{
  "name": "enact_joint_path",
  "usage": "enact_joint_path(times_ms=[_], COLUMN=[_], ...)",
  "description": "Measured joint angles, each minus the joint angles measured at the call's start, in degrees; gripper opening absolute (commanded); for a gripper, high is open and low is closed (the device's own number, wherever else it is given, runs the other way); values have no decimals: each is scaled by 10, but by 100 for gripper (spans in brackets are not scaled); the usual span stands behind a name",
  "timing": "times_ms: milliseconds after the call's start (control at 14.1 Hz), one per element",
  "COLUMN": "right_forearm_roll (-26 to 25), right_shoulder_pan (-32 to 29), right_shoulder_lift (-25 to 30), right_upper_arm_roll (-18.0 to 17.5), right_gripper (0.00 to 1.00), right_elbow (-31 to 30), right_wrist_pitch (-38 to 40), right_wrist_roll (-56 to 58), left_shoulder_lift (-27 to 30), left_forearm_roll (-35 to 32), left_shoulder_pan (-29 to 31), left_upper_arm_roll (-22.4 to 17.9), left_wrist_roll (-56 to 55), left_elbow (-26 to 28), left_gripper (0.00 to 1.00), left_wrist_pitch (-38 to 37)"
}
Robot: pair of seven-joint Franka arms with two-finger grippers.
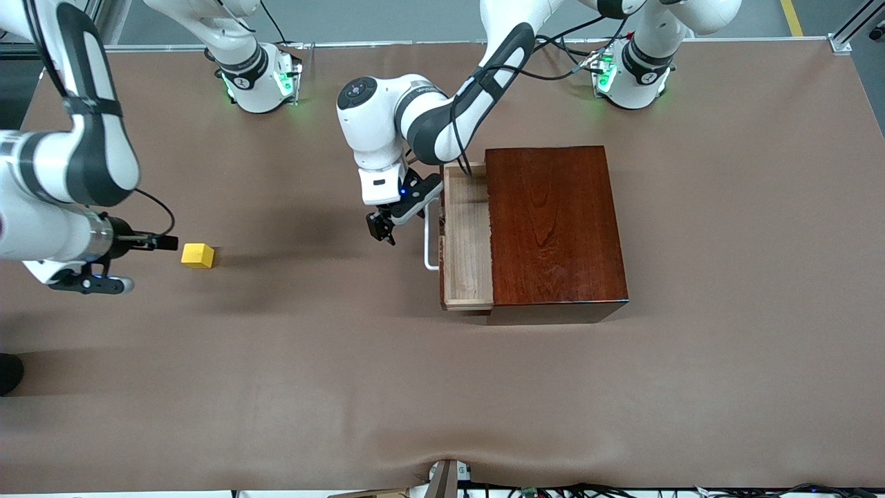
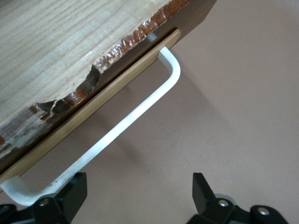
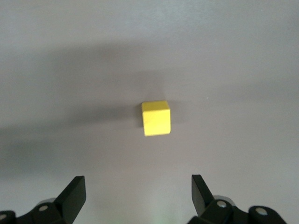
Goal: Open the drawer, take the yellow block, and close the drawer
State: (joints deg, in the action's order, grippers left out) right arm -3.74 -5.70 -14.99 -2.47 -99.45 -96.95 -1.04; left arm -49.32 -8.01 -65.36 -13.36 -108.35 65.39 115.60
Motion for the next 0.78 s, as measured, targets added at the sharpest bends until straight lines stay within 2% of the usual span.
enact_joint_path(times_ms=[284, 496, 780], right_forearm_roll=[4, 18, 18], right_shoulder_pan=[3, 10, 14], right_shoulder_lift=[1, 1, 4], right_upper_arm_roll=[-31, -33, -29], right_gripper=[100, 100, 100], right_elbow=[53, 105, 188], right_wrist_pitch=[37, 48, 126], right_wrist_roll=[-27, -36, -42], left_shoulder_lift=[6, 10, 17], left_forearm_roll=[0, 0, 0], left_shoulder_pan=[9, 12, 18], left_upper_arm_roll=[0, -9, -19], left_wrist_roll=[0, 0, 3], left_elbow=[-1, -1, -1], left_gripper=[100, 100, 100], left_wrist_pitch=[-37, -65, -111])
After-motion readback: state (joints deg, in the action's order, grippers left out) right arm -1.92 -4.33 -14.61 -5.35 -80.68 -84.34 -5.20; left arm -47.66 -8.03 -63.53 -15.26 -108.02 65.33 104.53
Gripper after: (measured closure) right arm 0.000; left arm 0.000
